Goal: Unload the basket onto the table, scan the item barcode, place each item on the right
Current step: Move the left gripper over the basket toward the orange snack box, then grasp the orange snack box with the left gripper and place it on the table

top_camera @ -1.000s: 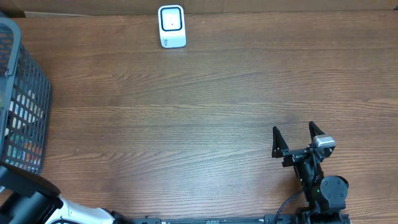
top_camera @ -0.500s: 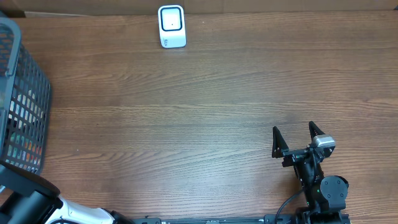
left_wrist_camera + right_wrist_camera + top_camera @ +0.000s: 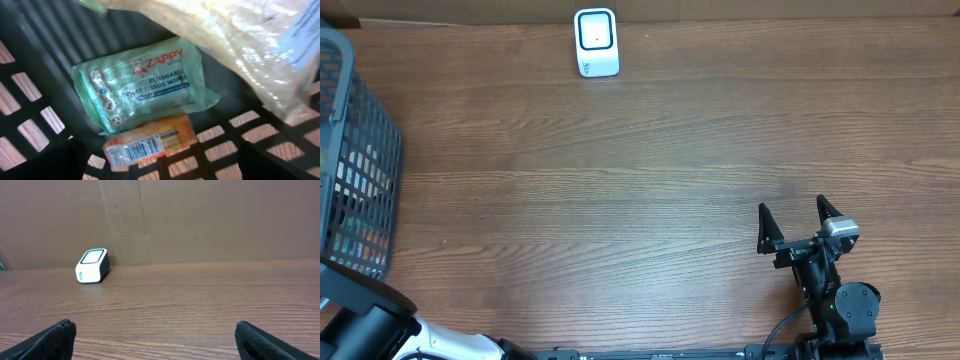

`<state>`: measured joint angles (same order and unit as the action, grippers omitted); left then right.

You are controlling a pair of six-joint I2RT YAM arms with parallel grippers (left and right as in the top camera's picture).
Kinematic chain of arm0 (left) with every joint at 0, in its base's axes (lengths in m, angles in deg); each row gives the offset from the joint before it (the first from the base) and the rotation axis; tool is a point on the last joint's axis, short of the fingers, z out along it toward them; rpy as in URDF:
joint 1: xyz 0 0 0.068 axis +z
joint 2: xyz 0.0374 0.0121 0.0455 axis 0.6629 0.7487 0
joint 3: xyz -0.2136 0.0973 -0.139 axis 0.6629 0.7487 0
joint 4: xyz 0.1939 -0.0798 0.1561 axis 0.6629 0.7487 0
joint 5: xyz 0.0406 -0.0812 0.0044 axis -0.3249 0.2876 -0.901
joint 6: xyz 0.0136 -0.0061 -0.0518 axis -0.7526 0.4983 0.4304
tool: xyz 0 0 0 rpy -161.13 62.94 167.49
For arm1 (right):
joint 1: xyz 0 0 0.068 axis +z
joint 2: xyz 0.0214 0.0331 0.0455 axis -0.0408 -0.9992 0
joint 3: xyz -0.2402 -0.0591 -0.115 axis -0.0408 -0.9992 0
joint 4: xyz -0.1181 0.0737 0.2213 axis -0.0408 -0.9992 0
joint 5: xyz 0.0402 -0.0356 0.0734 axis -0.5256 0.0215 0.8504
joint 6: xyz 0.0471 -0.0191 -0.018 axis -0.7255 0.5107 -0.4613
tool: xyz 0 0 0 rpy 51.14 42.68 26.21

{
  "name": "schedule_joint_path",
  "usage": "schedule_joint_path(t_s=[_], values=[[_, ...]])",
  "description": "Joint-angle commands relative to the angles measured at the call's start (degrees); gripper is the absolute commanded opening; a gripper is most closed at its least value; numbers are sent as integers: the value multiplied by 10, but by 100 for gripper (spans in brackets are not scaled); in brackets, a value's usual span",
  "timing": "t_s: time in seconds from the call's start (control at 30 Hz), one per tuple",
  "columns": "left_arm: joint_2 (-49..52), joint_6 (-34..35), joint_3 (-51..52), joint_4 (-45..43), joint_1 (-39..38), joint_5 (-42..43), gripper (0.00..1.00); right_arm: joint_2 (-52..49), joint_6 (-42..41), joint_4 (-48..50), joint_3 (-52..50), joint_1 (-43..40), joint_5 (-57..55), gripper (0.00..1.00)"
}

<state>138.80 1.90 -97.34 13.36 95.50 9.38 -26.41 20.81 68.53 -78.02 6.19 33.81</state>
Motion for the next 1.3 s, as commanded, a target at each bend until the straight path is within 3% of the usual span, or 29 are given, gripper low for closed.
schedule_joint_path(t_s=[0.0,0.57,0.93,1.27], values=[[5,-25,31,-2,-4,15,99,3,-2,2,-6,3,-5,100],[5,-101,45,-40,-4,20,100,3,-2,2,-6,3,-5,100],[5,-146,88,-64,-4,53,86,3,-2,2,-6,3,-5,100],[5,-146,160,-107,-4,64,87,3,-2,2,-6,3,-5,100]])
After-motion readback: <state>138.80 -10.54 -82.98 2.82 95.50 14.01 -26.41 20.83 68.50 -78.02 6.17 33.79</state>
